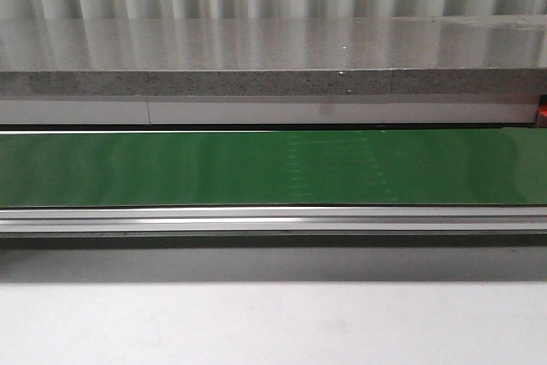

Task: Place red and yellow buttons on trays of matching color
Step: 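Withdraw the right gripper back over the belt end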

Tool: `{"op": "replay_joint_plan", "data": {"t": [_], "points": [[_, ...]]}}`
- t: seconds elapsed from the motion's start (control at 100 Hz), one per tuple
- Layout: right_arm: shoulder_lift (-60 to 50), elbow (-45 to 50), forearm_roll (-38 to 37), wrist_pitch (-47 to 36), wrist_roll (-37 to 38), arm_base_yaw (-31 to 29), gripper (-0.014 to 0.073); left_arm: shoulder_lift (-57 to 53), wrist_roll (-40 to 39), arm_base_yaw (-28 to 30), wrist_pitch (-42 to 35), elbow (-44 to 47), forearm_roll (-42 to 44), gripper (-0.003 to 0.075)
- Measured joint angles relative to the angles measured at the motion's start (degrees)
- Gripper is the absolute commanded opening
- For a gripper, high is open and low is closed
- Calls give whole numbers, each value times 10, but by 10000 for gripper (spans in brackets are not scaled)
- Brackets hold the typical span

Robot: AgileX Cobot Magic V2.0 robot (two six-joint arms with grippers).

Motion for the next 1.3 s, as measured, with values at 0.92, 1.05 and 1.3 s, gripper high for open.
{"op": "replay_joint_plan", "data": {"t": [0.92, 1.05, 1.3], "points": [[-6, 1, 0, 1, -1, 0, -67, 0, 0, 0, 0, 0, 0, 543], [-6, 1, 0, 1, -1, 0, -67, 0, 0, 0, -3, 0, 0, 554], [-6, 1, 0, 1, -1, 0, -67, 12, -102, 2, -43, -12, 48, 554]]}}
